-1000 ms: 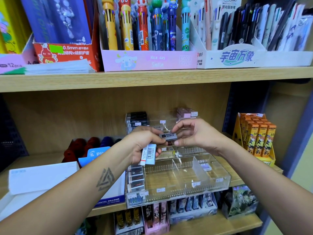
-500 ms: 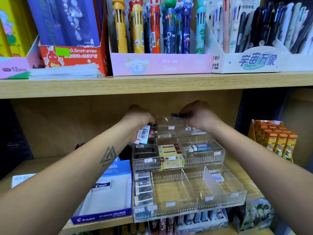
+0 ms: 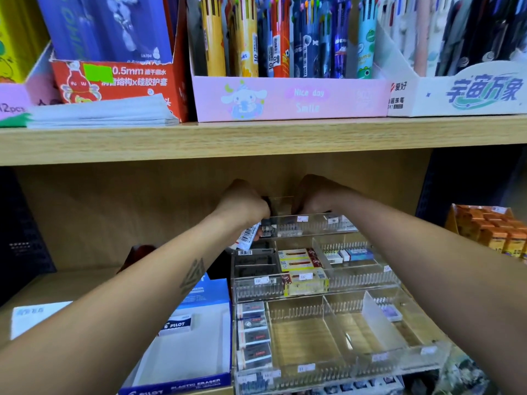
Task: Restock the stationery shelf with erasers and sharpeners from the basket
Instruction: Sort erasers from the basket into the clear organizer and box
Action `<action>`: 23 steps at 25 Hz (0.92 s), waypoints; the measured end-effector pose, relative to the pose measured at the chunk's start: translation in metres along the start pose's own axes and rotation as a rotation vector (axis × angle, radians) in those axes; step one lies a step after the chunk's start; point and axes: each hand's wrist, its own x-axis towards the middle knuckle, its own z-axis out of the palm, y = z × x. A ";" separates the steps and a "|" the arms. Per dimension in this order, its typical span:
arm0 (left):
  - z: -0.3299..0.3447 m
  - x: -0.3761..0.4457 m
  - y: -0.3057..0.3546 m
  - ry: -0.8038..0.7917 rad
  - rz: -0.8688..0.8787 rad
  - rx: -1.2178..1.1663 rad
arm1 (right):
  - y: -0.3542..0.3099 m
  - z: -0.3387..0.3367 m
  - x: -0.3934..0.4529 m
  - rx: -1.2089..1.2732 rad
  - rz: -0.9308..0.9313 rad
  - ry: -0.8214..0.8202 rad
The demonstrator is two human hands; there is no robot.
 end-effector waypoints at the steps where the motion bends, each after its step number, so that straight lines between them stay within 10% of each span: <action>1: 0.000 0.001 -0.001 -0.002 -0.004 -0.010 | 0.000 0.002 0.001 0.049 0.015 0.003; 13: -0.005 -0.008 -0.001 0.021 -0.052 -0.280 | -0.011 -0.006 -0.033 0.134 0.026 -0.007; 16: -0.002 -0.020 0.000 -0.026 -0.163 -0.557 | -0.017 -0.006 -0.069 0.498 0.007 0.243; 19: 0.011 -0.026 -0.002 -0.007 -0.266 -0.740 | -0.031 0.005 -0.125 1.036 -0.081 0.022; 23: 0.027 -0.036 -0.003 0.086 -0.314 -0.888 | -0.046 0.021 -0.164 1.064 -0.135 -0.082</action>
